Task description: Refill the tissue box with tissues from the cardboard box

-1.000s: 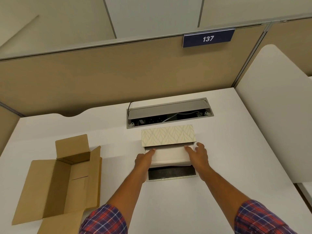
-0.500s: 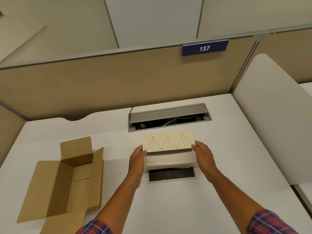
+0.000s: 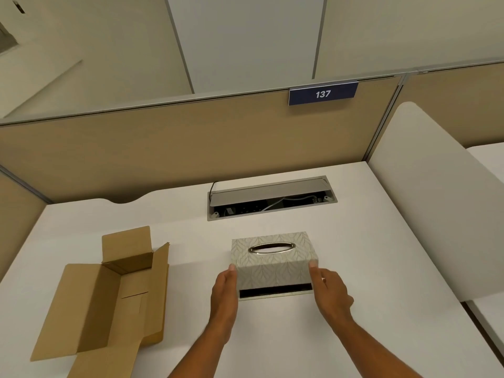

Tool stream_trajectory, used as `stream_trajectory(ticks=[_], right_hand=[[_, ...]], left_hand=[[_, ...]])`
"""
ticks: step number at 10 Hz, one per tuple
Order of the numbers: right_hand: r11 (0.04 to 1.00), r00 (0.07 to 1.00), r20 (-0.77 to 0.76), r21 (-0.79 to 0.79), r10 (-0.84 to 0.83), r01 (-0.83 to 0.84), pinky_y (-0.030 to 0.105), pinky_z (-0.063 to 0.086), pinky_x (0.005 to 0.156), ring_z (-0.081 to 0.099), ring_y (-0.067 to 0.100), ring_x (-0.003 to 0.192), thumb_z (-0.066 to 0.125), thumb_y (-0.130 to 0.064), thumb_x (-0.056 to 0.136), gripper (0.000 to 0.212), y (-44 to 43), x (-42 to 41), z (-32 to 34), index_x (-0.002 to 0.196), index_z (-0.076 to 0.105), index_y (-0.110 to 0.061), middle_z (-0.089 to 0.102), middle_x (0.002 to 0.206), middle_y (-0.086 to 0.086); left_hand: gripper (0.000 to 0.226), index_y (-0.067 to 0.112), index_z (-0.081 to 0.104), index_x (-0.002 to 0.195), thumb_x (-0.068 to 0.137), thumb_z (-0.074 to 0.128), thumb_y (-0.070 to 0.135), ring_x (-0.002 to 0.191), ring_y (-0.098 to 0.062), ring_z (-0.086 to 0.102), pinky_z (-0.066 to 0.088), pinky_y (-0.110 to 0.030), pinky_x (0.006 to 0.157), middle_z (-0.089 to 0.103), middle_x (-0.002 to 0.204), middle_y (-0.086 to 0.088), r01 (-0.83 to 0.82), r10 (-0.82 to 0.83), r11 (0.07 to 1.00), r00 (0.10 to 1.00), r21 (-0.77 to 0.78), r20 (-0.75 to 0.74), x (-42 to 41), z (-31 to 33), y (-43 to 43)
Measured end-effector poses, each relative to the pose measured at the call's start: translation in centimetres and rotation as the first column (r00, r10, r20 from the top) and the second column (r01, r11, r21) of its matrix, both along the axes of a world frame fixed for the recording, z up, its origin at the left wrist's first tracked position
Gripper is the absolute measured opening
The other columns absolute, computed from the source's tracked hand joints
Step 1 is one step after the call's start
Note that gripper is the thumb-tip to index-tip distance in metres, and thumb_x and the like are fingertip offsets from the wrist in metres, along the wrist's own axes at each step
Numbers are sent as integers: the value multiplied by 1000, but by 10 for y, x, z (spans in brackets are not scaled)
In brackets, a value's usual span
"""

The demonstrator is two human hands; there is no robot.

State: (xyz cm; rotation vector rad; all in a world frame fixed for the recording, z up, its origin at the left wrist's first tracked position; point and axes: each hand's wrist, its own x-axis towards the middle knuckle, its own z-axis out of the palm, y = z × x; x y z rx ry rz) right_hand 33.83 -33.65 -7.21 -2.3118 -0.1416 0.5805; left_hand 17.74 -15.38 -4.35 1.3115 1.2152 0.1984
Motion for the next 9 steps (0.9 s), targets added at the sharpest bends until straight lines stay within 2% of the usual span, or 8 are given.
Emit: stream_trajectory(ticks=[1, 2, 3, 4, 7, 8, 9], right_hand=[[999, 1000, -19, -32, -3, 2, 49, 37, 99, 64, 19, 97, 22, -86, 90, 70, -2, -7, -7, 90, 63, -30, 70, 102, -5], [996, 999, -44, -92, -4, 0, 46, 31, 92, 60, 16, 88, 21, -82, 92, 68, -3, -12, -15, 84, 64, -30, 67, 92, -9], [991, 999, -53, -134, 4, -11, 46, 35, 90, 59, 13, 81, 21, -80, 94, 71, -5, -12, -21, 76, 62, -25, 67, 83, -9], [983, 997, -73, -180, 16, -29, 46, 38, 89, 59, 14, 79, 25, -76, 96, 69, -7, -10, -26, 75, 62, -22, 67, 80, -8], [960, 991, -6, -244, 137, -134, 44, 43, 91, 64, 20, 87, 21, -79, 93, 71, -11, -4, -24, 73, 60, -24, 68, 82, -7], [940, 965, 197, -326, 173, -102, 46, 43, 91, 67, 27, 105, 30, -76, 95, 68, -15, -8, -24, 110, 68, -21, 71, 111, 2], [908, 879, 392, -406, 273, -101, 50, 47, 91, 65, 34, 116, 47, -64, 98, 67, -17, -9, -26, 137, 60, -11, 68, 129, 13]], left_hand=[[34, 40, 50, 124, 105, 37, 65, 121, -16, 51, 40, -37, 101, 56, 130, 9, -6, 6, 1000, 999, -11, -33, -1, -1, -6], [36, 33, 51, 125, 106, 39, 61, 118, -18, 52, 41, -37, 98, 57, 128, 5, 13, -14, 1000, 996, -15, -84, -2, -6, -10], [41, 25, 53, 132, 108, 43, 56, 118, -21, 55, 44, -38, 98, 60, 131, 0, 33, -35, 999, 992, -15, -122, -3, -10, -12], [39, 18, 52, 138, 108, 53, 43, 116, -23, 58, 44, -36, 95, 63, 133, -2, 67, -66, 998, 989, 2, -135, -5, -16, -14], [29, 23, 51, 130, 107, 55, 41, 114, -22, 58, 45, -36, 94, 64, 138, -4, 103, -98, 994, 986, 31, -135, -6, -19, -7], [48, 17, 46, 148, 108, 53, 43, 129, -29, 59, 51, -43, 104, 58, 151, -7, 130, -119, 990, 975, 49, -187, -5, -23, -8], [56, 16, 37, 156, 109, 49, 44, 140, -33, 56, 50, -46, 113, 52, 160, -10, 171, -136, 978, 957, 121, -257, -5, -25, -9]])
